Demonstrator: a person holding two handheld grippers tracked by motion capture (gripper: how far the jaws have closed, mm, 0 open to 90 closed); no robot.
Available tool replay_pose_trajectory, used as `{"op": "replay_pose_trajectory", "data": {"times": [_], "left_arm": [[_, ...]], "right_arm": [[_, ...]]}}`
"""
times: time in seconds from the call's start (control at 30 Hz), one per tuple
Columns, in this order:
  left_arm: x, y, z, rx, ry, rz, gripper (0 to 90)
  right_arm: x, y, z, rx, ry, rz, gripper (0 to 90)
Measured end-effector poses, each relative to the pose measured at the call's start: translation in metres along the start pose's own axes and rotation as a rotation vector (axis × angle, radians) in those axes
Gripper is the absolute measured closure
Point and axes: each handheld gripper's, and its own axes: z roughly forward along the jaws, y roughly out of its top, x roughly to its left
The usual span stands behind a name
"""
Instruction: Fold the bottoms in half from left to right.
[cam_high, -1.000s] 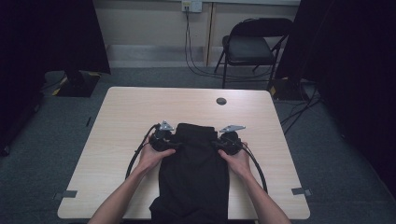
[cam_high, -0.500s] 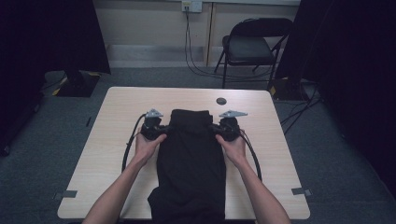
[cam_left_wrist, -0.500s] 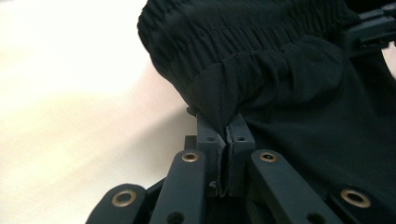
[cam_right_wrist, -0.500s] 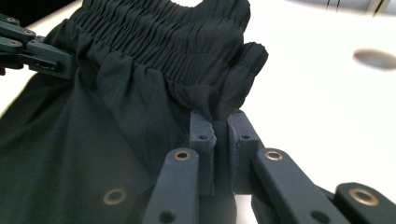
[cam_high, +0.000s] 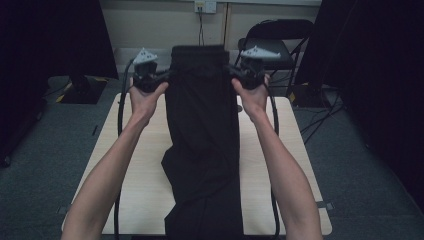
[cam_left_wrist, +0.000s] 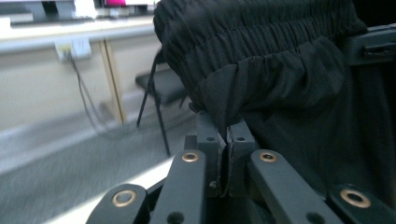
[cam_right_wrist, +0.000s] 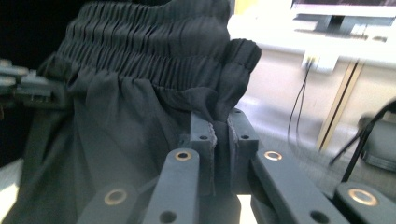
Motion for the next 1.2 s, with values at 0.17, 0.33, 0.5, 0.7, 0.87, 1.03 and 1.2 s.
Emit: {"op": "replay_pose_trajectory", "data": {"times": [0.17, 0.33, 0.5, 0.7, 0.87, 1.03, 1.2], "left_arm": [[-0.009, -0.02, -0.004, 0.047, -0.028, 0.018, 87.3], [-0.023, -0.075, -0.02, 0.102, -0.116, -0.015, 87.2], [-0.054, -0.125, -0.045, 0.159, -0.213, -0.079, 87.2], [-0.084, -0.16, -0.079, 0.222, -0.28, -0.086, 87.1], [-0.105, -0.192, -0.102, 0.319, -0.32, -0.108, 86.8], [-0.116, -0.242, -0.09, 0.497, -0.329, -0.156, 86.7], [-0.115, -0.258, -0.073, 0.585, -0.306, -0.102, 86.7]], "right_arm": [[0.001, -0.003, -0.01, 0.008, 0.032, -0.004, 83.3], [0.006, -0.059, -0.031, 0.084, 0.15, 0.021, 83.0], [0.018, -0.107, -0.06, 0.158, 0.23, 0.066, 83.0], [0.046, -0.14, -0.1, 0.198, 0.27, 0.062, 82.8], [0.067, -0.174, -0.121, 0.26, 0.305, 0.093, 82.7], [0.079, -0.224, -0.117, 0.383, 0.3, 0.081, 82.7], [0.083, -0.262, -0.098, 0.504, 0.275, 0.072, 82.7]]}}
